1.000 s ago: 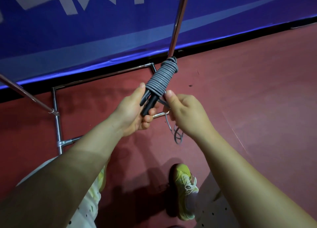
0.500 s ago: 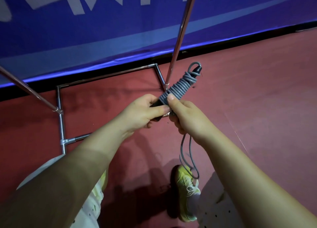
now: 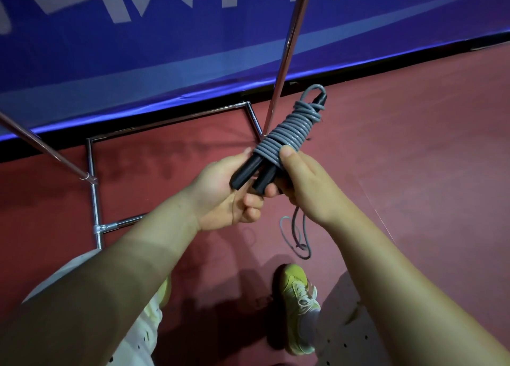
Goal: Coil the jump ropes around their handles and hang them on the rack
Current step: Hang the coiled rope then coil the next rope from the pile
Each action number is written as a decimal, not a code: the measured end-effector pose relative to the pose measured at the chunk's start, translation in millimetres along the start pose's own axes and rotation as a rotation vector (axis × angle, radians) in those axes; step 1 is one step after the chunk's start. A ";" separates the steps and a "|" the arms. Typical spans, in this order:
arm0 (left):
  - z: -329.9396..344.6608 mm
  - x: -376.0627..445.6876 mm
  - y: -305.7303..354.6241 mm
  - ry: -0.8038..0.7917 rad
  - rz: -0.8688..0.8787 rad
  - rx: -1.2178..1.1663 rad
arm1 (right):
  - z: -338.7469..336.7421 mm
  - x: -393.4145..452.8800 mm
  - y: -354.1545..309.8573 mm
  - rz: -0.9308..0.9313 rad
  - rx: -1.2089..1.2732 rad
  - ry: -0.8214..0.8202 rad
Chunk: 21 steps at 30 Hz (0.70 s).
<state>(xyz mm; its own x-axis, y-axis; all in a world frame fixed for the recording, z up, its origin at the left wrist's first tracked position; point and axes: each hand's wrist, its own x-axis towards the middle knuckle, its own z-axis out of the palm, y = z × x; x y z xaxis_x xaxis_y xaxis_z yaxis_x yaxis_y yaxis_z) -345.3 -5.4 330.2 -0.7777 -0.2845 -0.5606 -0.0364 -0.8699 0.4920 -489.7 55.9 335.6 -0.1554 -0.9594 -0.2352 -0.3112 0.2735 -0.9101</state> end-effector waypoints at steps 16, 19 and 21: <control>-3.8 12.5 -0.8 0.465 0.426 0.375 | 13.7 4.4 2.5 0.129 -0.243 0.116; -7.1 15.8 -1.3 0.495 0.441 0.387 | 15.8 3.3 1.3 0.099 -0.191 0.144; -8.6 16.7 -1.7 0.561 0.500 0.523 | 17.0 3.9 0.0 0.119 -0.029 0.143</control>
<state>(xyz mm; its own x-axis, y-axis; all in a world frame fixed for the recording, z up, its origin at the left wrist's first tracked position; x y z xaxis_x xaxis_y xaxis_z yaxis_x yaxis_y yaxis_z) -352.8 -12.1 314.3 -0.3650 -0.8522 -0.3750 -0.1636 -0.3378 0.9269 -474.4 51.0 328.9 -0.3236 -0.9014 -0.2876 -0.3096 0.3881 -0.8681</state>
